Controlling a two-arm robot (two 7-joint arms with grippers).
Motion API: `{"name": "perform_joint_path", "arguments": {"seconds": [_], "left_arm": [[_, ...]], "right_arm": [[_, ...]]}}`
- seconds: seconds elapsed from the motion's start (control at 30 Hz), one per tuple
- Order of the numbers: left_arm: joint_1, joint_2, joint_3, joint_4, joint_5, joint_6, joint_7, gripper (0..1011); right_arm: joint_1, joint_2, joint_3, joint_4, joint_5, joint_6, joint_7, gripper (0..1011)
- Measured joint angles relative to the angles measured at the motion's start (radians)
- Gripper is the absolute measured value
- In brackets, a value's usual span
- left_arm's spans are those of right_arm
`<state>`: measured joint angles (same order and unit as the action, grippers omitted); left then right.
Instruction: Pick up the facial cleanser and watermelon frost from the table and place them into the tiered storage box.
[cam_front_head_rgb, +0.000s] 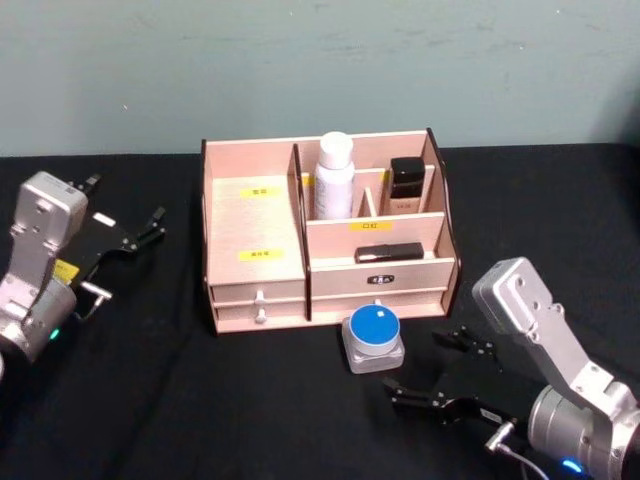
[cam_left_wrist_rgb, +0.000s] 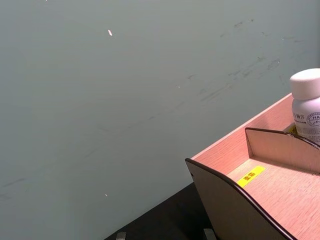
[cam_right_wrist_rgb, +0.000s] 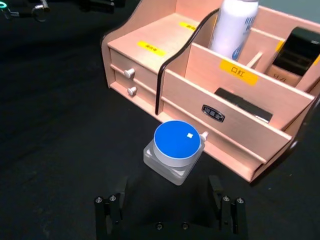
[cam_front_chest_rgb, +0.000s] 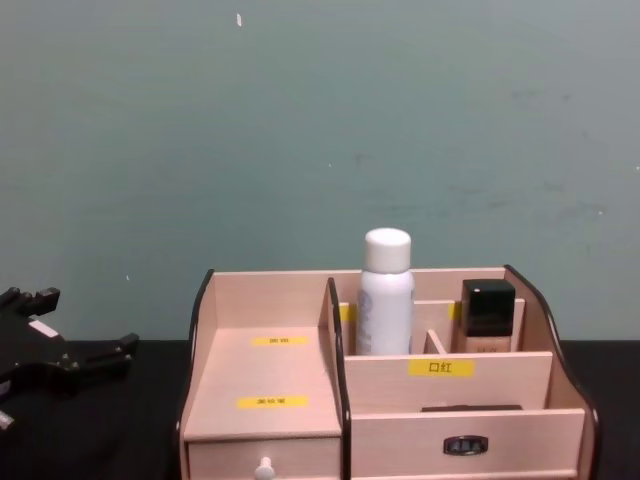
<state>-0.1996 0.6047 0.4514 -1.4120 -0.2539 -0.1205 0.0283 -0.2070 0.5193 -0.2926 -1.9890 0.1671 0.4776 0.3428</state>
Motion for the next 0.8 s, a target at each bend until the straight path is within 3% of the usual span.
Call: {"name": "perform_joint_path", "arguments": {"seconds": [0.23, 0.8], "left_arm": [[0.000, 0.000, 0.000, 0.000, 0.000, 0.000, 0.000, 1001], [0.000, 0.000, 0.000, 0.000, 0.000, 0.000, 0.000, 1001]], "right_arm": [[0.031, -0.023, -0.018, 0.031, -0.006, 0.019, 0.002, 1000], [0.116, -0.090, -0.059, 0.122, -0.037, -0.002, 0.002, 1000]]}}
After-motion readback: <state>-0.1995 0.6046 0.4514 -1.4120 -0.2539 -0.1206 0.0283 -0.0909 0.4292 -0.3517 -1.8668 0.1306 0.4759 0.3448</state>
